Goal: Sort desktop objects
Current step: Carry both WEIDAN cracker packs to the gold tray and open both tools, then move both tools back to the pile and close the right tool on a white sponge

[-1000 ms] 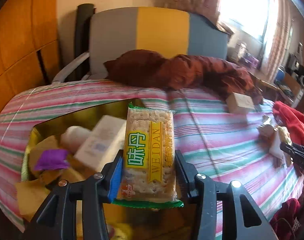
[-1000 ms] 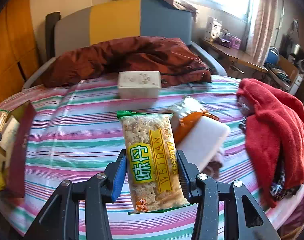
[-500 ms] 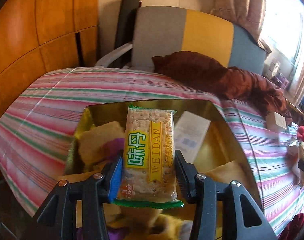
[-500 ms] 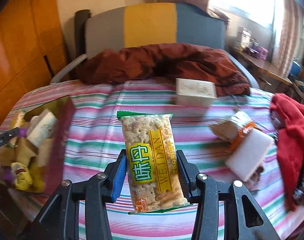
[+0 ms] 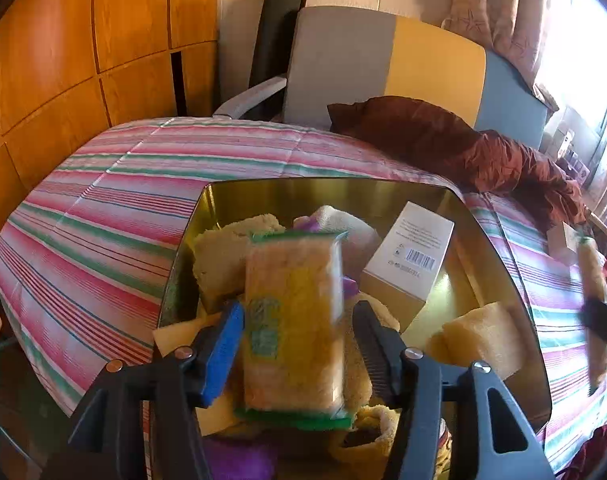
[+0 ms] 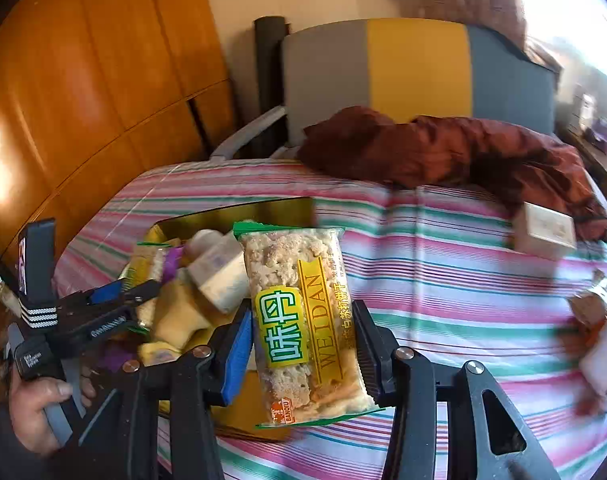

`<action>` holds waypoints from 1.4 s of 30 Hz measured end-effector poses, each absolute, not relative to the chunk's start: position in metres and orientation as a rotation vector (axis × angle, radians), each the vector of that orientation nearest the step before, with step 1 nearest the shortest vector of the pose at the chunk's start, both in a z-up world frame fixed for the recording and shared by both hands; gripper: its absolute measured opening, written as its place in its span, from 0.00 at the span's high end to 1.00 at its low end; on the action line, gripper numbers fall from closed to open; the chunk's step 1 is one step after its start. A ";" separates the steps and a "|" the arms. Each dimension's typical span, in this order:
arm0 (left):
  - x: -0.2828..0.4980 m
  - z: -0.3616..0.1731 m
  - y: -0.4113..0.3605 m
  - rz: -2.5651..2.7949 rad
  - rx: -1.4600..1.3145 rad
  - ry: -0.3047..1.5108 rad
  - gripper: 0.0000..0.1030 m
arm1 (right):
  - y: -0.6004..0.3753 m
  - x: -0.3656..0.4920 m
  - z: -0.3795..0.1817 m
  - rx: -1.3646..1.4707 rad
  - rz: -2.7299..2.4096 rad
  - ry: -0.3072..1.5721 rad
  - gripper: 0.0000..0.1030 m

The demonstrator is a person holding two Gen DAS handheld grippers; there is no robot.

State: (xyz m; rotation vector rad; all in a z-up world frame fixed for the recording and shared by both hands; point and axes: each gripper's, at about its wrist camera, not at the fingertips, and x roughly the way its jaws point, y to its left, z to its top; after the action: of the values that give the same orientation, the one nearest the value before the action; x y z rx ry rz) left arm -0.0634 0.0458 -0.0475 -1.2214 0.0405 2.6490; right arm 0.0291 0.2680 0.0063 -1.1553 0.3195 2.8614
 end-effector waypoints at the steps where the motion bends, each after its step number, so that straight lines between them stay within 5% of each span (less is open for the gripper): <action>1: -0.063 -0.046 0.045 2.651 -1.216 0.035 0.44 | 0.261 0.024 0.005 -1.168 2.876 0.321 0.54; 42: -0.029 0.011 0.050 2.664 -1.039 0.042 0.39 | 0.219 0.008 -0.018 -1.257 2.893 0.297 0.44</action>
State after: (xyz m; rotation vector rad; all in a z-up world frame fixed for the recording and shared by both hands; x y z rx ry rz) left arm -0.0287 0.0497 0.0106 -1.0389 0.0417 2.6642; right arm 0.0078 0.2187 -0.0177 -1.2565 0.2969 2.8934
